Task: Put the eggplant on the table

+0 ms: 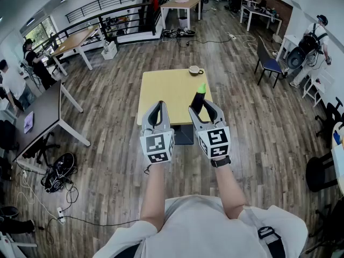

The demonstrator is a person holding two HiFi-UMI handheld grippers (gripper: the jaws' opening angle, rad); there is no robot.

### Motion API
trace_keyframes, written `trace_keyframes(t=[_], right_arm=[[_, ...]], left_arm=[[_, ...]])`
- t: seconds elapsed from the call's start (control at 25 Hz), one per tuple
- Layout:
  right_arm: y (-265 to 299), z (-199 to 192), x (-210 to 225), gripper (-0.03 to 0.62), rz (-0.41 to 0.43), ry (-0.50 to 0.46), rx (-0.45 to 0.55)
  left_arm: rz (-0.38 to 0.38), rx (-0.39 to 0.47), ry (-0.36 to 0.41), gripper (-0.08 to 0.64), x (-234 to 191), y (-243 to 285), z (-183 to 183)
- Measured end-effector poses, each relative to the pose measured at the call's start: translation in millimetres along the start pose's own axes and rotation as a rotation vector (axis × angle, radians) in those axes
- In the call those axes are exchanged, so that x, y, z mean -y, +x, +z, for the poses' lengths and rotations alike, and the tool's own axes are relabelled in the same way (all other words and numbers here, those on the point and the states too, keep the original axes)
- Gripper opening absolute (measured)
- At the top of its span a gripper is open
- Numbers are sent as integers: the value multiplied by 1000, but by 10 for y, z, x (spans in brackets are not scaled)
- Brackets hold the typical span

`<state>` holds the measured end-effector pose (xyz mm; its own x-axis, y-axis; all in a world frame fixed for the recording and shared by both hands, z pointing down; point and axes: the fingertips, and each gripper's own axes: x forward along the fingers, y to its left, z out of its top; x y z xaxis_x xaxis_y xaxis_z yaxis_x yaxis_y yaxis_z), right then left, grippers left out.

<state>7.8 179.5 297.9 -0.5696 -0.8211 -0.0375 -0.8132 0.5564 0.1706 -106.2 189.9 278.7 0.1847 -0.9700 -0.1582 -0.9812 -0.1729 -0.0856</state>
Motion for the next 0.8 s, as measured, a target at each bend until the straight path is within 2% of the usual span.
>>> trace_keyframes(t=[0.24, 0.4, 0.48, 0.64, 0.8], right_arm=[[30, -77, -144, 210, -7, 4, -18], [41, -234, -283, 210, -7, 59, -44], [87, -303, -304, 210, -6, 73, -56], [256, -401, -208, 210, -2, 78, -64], [539, -515, -11, 210, 21, 118, -59]], left_arm=[[-33, -12, -11, 6, -58, -81, -100], [-69, -33, -38, 6, -101, -144, -253], [-52, -56, -59, 6, -163, -114, -328], [-23, -55, -111, 6, -282, 34, -405], [-50, -36, -169, 6, -315, 304, -529]])
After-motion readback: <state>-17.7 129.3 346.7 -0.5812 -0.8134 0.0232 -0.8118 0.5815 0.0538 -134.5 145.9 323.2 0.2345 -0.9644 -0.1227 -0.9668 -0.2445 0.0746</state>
